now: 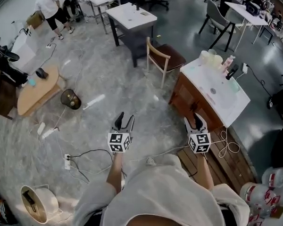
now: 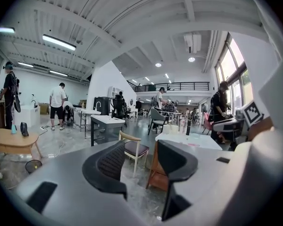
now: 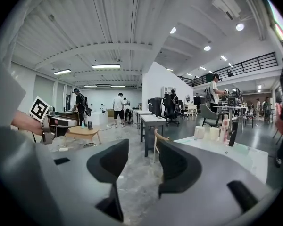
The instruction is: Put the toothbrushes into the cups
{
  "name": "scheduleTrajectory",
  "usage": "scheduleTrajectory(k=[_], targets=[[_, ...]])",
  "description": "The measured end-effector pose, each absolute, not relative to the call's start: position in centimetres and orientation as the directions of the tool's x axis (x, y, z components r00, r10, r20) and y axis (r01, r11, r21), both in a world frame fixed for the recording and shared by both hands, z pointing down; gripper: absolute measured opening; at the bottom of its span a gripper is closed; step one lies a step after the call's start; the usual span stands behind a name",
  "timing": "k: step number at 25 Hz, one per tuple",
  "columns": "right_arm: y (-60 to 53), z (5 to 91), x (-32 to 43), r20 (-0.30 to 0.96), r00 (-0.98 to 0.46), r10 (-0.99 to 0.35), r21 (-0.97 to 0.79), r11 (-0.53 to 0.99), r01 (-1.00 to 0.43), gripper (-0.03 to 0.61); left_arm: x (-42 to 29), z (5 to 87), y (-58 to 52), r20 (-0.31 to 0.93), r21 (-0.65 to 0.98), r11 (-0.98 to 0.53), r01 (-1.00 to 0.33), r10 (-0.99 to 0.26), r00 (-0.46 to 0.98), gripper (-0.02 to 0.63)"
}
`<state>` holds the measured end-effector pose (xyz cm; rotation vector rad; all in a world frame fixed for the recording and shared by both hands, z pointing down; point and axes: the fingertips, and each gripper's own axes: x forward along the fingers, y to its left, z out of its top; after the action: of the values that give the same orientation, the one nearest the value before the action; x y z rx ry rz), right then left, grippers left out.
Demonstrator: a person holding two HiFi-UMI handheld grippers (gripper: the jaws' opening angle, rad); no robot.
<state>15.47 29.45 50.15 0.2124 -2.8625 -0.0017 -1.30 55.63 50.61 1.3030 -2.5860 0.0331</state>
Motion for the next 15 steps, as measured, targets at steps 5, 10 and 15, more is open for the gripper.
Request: scheduleTrajectory(k=[5,10,15], targets=[[28.2,50.7,13.8,0.288,-0.944,-0.159,0.012,0.987,-0.162,0.183,-3.3,51.3,53.2,0.252,0.087,0.568,-0.819,-0.807,-0.533,0.216],[26.2,51.9,12.0,0.302,-0.938,-0.171,0.008,0.984,-0.177,0.178,-5.1,52.8,50.9,0.278,0.1,0.552,-0.828,-0.814,-0.51,0.216],[23.2,52.7,9.0,0.306,-0.933,-0.189,0.004,0.98,-0.197,0.178,-8.7,53.0,47.6,0.281,0.093,0.539,-0.837,-0.821,-0.498,0.215]])
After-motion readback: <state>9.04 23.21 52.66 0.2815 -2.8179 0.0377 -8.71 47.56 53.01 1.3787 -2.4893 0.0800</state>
